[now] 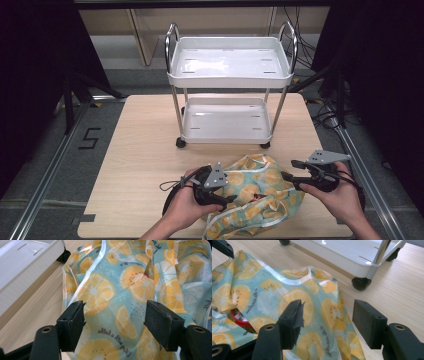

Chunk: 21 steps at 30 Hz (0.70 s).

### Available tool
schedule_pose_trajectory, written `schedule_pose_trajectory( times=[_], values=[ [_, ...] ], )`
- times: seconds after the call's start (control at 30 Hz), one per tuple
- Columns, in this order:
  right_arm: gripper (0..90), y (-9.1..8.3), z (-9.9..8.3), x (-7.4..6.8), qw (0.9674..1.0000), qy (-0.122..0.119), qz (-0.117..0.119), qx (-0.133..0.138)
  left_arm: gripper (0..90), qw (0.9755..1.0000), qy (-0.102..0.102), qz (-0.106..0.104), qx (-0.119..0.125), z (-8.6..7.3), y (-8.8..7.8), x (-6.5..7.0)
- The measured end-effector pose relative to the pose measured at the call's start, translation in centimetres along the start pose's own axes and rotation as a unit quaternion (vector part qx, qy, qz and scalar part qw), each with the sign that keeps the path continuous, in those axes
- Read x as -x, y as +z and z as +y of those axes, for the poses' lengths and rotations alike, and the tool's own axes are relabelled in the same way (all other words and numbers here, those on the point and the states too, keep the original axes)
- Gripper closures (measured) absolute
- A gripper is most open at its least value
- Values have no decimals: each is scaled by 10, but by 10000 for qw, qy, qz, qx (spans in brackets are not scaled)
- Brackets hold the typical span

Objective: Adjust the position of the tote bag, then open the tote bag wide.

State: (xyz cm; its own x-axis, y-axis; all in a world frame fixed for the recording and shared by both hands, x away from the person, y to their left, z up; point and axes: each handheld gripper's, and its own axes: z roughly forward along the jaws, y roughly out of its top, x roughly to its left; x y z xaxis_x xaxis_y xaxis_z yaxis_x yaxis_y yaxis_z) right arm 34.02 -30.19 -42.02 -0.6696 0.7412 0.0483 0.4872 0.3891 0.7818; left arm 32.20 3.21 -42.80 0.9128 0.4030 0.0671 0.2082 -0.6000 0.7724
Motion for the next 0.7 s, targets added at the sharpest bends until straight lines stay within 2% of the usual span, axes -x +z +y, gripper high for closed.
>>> schedule_pose_trajectory(
  times=[0.07, 0.1, 0.3, 0.33, 0.4, 0.47, 0.5, 0.53, 0.57, 0.6, 0.63, 0.7],
  values=[
    [417, 0, 1, 0, 10000, -73, -28, 33, 315, 10000, 1, 9, 13, 0, 0, 0],
    [418, 0, 2, -2, 10000, -14, 46, 34, 315, 10000, -11, 8, 39, 0, 0, 0],
    [419, 0, 1, -2, 10000, -50, 24, 77, 315, 9999, -51, 52, 87, 2, 0, -2],
    [420, -1, 1, -3, 10000, 6, 71, 43, 315, 9999, -34, 69, 69, 2, -1, -3],
    [430, 1, 3, -3, 9999, -114, 92, 50, 315, 9998, -95, 101, 164, 2, -1, -1],
    [440, 1, 4, -4, 9998, -170, 142, 24, 315, 9999, 34, 110, 58, 3, -1, -2],
    [453, 2, 5, -4, 9997, -181, 122, 60, 315, 10000, 22, 39, 61, 5, 0, -2],
    [466, 1, 6, -6, 9997, -127, 205, 4, 315, 10000, 83, 45, 24, 6, 1, -2],
    [474, 1, 7, -6, 9995, -266, 175, 73, 315, 9999, 75, 22, 72, 8, 4, -1],
    [488, 0, 8, -10, 9996, -152, 222, 50, 310, 9999, 125, -2, 57, 10, 6, -1],
    [488, 0, 8, -10, 9996, -152, 222, 50, 310, 9998, 176, -54, 11, 13, 7, -1],
    [507, 1, 10, -9, 9989, -381, 258, 129, 302, 9995, 291, -82, -41, 17, 11, 0]
  ],
)
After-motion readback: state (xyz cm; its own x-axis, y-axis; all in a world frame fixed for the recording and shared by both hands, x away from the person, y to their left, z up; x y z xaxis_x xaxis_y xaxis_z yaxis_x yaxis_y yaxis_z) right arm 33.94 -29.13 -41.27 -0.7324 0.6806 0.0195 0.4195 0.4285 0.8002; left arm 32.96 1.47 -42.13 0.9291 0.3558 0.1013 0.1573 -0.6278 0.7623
